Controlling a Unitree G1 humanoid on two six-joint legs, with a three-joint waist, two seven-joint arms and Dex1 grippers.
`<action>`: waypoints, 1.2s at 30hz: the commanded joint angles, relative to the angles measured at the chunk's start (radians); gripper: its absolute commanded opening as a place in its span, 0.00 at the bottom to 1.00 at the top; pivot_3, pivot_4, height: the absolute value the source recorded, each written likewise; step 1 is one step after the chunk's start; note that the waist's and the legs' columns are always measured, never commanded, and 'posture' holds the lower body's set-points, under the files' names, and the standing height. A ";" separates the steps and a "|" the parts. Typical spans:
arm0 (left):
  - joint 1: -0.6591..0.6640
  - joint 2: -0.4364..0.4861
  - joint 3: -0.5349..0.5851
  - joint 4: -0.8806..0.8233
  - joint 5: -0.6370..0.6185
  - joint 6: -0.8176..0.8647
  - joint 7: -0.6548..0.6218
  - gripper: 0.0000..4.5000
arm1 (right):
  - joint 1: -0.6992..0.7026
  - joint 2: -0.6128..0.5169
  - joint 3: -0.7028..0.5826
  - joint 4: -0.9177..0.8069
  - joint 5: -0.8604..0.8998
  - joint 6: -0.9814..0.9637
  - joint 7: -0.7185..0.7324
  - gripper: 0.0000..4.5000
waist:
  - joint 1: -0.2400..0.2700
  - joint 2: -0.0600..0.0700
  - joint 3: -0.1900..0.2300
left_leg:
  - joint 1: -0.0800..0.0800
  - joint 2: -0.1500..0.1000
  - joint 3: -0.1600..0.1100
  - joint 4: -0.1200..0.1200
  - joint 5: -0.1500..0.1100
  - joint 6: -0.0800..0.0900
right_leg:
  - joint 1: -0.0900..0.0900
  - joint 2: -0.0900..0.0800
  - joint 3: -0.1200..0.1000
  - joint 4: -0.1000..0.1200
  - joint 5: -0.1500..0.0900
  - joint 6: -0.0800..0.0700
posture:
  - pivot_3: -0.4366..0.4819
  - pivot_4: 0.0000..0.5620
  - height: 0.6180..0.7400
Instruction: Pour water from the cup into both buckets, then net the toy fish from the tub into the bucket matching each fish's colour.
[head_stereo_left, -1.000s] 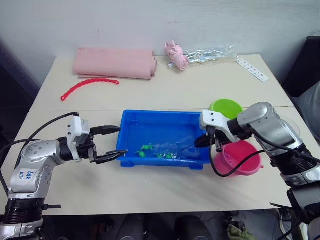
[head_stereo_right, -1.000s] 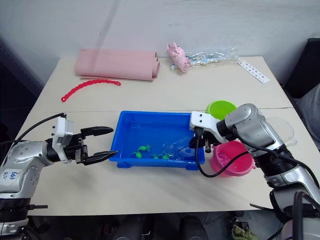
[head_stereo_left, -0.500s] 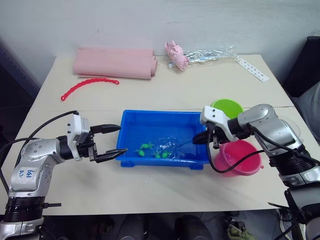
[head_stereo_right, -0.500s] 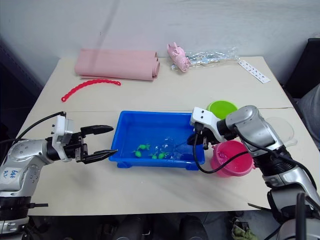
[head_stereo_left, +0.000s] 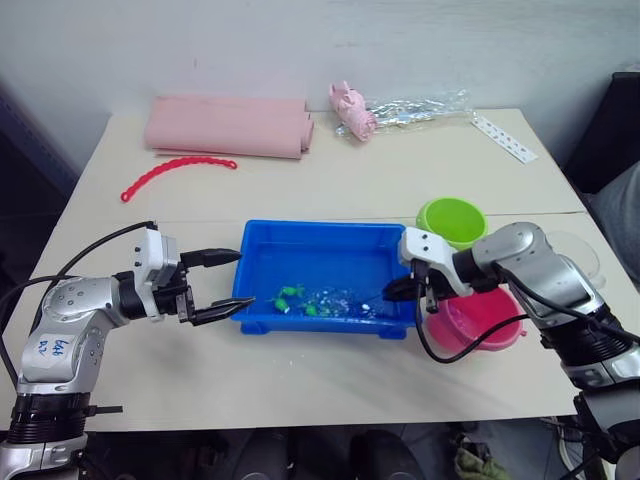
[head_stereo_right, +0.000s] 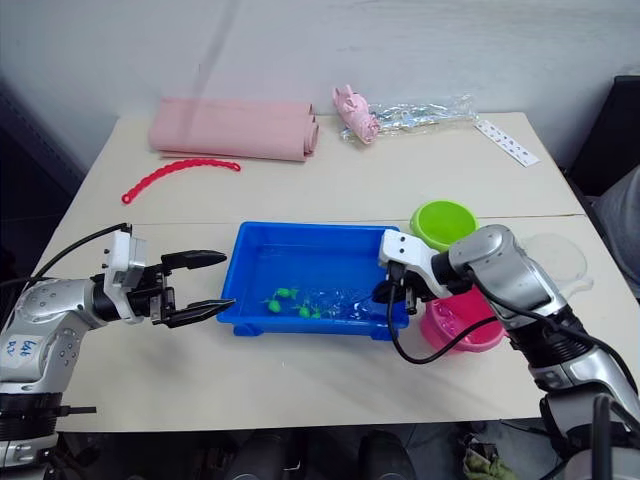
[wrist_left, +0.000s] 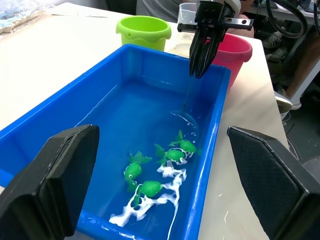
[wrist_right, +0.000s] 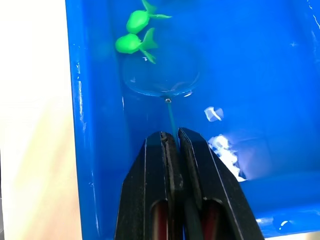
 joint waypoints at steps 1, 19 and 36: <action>-0.008 0.004 0.005 -0.006 -0.010 -0.013 0.001 0.99 | -0.004 0.017 -0.009 -0.023 0.022 0.020 -0.011 0.00 | -0.001 0.000 0.000 | 0.000 0.000 0.000 0.000 0.000 0.000 | 0.000 0.000 0.000 0.000 0.000 0.000 | 0.48 0.27 1.00; 0.004 0.008 0.014 -0.006 -0.010 -0.021 0.004 0.99 | -0.053 0.064 -0.070 0.092 0.076 0.090 -0.088 0.00 | 0.000 0.000 0.000 | 0.000 0.000 0.000 -0.001 0.000 0.000 | 0.000 0.000 0.000 0.000 0.000 0.000 | 0.48 0.27 1.00; -0.028 0.011 0.015 0.047 -0.009 -0.037 -0.005 0.99 | 0.091 0.137 -0.198 0.034 0.113 -0.081 -0.243 0.00 | 0.000 0.000 0.002 | 0.000 0.000 0.001 -0.003 0.000 0.000 | -0.001 0.000 0.000 0.000 0.000 0.000 | 0.48 0.27 1.00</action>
